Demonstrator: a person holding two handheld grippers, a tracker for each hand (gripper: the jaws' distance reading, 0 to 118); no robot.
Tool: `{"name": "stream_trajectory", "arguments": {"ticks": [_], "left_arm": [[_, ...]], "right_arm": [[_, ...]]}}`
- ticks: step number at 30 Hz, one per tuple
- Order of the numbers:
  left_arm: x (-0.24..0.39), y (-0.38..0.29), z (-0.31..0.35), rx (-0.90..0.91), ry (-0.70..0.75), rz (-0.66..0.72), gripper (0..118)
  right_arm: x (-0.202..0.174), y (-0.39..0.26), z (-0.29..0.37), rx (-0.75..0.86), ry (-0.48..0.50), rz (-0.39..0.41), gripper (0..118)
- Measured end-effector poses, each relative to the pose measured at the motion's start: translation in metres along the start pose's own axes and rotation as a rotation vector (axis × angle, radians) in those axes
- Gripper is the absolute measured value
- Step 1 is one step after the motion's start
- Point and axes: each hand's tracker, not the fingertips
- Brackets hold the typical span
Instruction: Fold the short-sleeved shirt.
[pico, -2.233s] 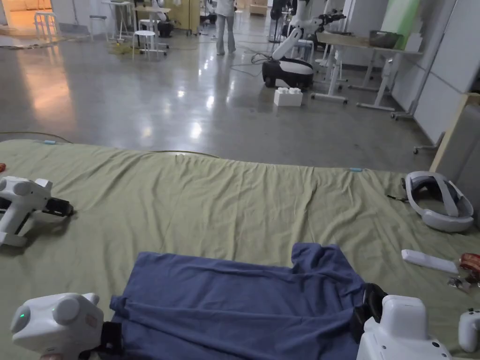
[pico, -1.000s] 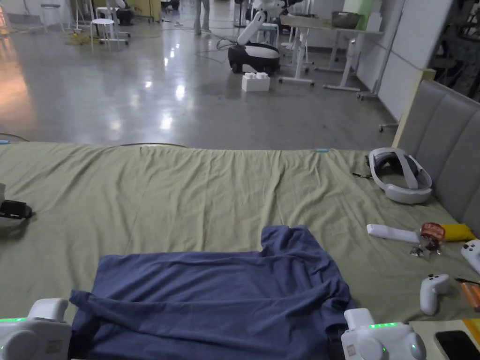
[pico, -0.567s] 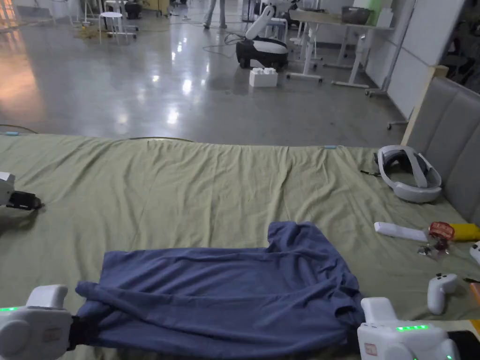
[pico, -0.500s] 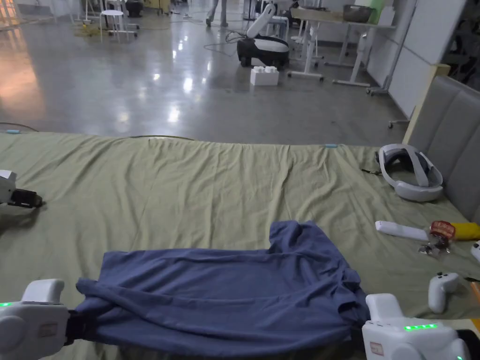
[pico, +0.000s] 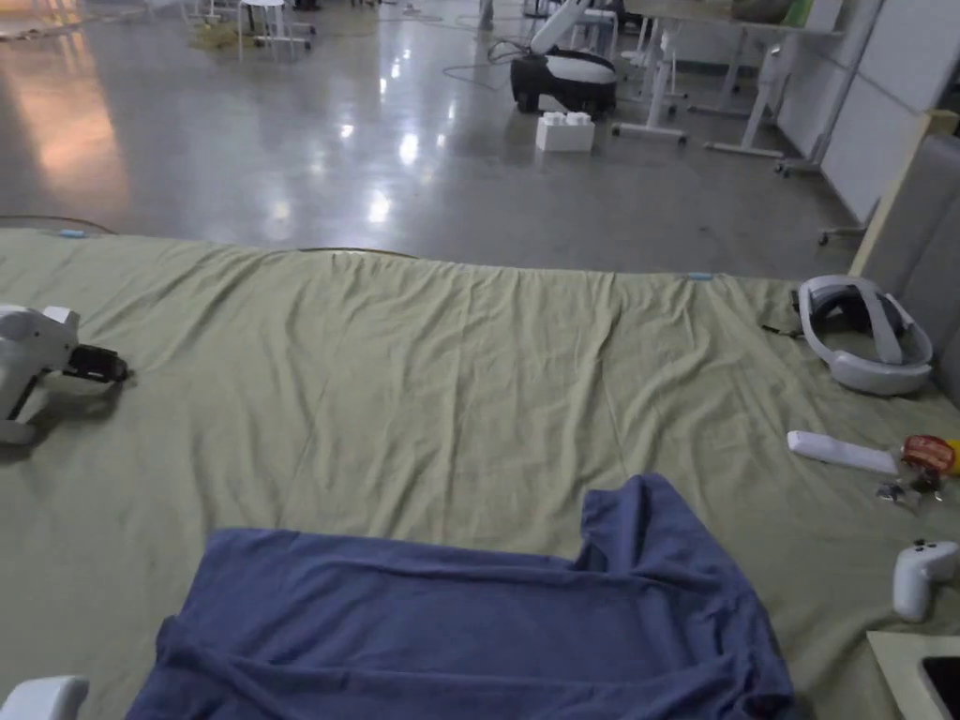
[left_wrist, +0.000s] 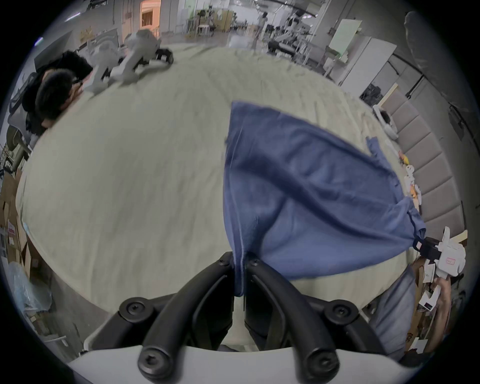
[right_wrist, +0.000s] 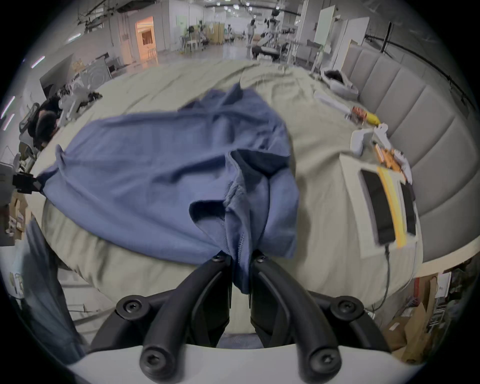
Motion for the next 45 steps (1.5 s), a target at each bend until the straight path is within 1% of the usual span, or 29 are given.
{"name": "stream_trajectory", "arguments": {"ticks": [2,6,7,8,9,10,11,13,14,15,16,17,19,22,25,26,30,31,32,33,34,35,36,38,39,41,43,45], "left_arm": [[0.000,-0.009,-0.014,-0.021,0.023,0.001,9],[0.003,-0.005,-0.020,-0.020,0.036,0.007,9],[0.004,-0.002,-0.019,-0.021,0.039,0.004,9],[0.004,-0.001,-0.019,-0.021,0.042,-0.001,9],[0.005,0.001,-0.018,-0.021,0.045,-0.005,9],[0.007,0.002,-0.014,-0.022,0.047,-0.004,11],[0.008,0.004,-0.012,-0.017,0.052,-0.001,18],[0.012,0.010,-0.004,0.040,0.076,-0.005,42],[0.014,0.012,0.001,0.081,0.066,-0.005,47],[0.016,0.017,0.006,0.125,0.041,0.001,52],[0.020,0.022,0.011,0.170,0.019,0.011,56],[0.024,0.028,0.017,0.214,0.002,0.021,59],[0.037,0.039,0.029,0.305,-0.025,0.026,59],[0.061,0.055,0.051,0.478,-0.043,-0.004,59],[0.087,0.064,0.077,0.680,-0.029,-0.042,59],[0.095,0.064,0.083,0.737,-0.020,-0.054,59],[0.121,0.067,0.109,0.934,0.059,-0.091,58],[0.126,0.067,0.114,0.965,0.077,-0.105,54],[0.130,0.068,0.119,0.989,0.095,-0.123,39],[0.133,0.069,0.121,1.003,0.131,-0.133,17],[0.134,0.069,0.122,1.016,0.145,-0.137,15],[0.134,0.069,0.124,1.019,0.122,-0.142,13],[0.132,0.069,0.127,1.019,0.103,-0.147,5],[0.131,0.070,0.125,1.025,0.109,-0.148,2],[0.130,0.069,0.126,1.030,0.098,-0.161,2],[0.129,0.069,0.125,1.024,0.108,-0.182,2],[0.126,0.070,0.117,1.003,0.111,-0.191,2],[0.118,0.073,0.109,0.961,0.101,-0.187,2]], "right_arm": [[-0.005,-0.010,-0.014,-0.026,-0.021,0.012,14],[-0.006,-0.007,-0.020,-0.026,-0.019,0.012,15],[-0.004,-0.004,-0.018,-0.019,-0.020,0.010,16],[-0.002,-0.002,-0.016,-0.012,-0.023,0.010,20],[-0.001,0.002,-0.014,-0.005,-0.039,0.014,35],[-0.001,0.005,-0.010,0.002,-0.082,0.022,50],[0.000,0.009,-0.002,0.021,-0.103,0.020,62],[-0.001,0.017,0.016,0.116,-0.109,-0.006,70],[-0.001,0.023,0.025,0.163,-0.110,-0.022,75],[-0.001,0.030,0.034,0.212,-0.106,-0.037,83],[-0.004,0.036,0.042,0.267,-0.103,-0.048,86],[-0.008,0.043,0.050,0.326,-0.103,-0.053,87],[-0.018,0.058,0.064,0.423,-0.115,-0.044,86],[-0.039,0.079,0.079,0.575,-0.130,-0.026,86],[-0.063,0.093,0.099,0.782,-0.125,-0.063,86],[-0.069,0.097,0.104,0.829,-0.130,-0.070,86],[-0.094,0.115,0.117,0.952,-0.155,-0.082,84],[-0.098,0.117,0.119,0.978,-0.141,-0.101,78],[-0.100,0.119,0.120,0.997,-0.122,-0.119,68],[-0.103,0.122,0.120,1.003,-0.121,-0.137,49],[-0.106,0.124,0.121,1.008,-0.122,-0.158,34],[-0.108,0.127,0.122,1.006,-0.130,-0.177,21],[-0.111,0.128,0.122,1.004,-0.142,-0.188,15],[-0.109,0.130,0.118,1.008,-0.101,-0.199,9],[-0.111,0.132,0.118,1.004,-0.108,-0.203,7],[-0.111,0.133,0.114,1.004,-0.102,-0.198,6],[-0.115,0.137,0.113,0.989,-0.119,-0.184,6],[-0.110,0.137,0.109,0.979,-0.102,-0.177,6]]}}
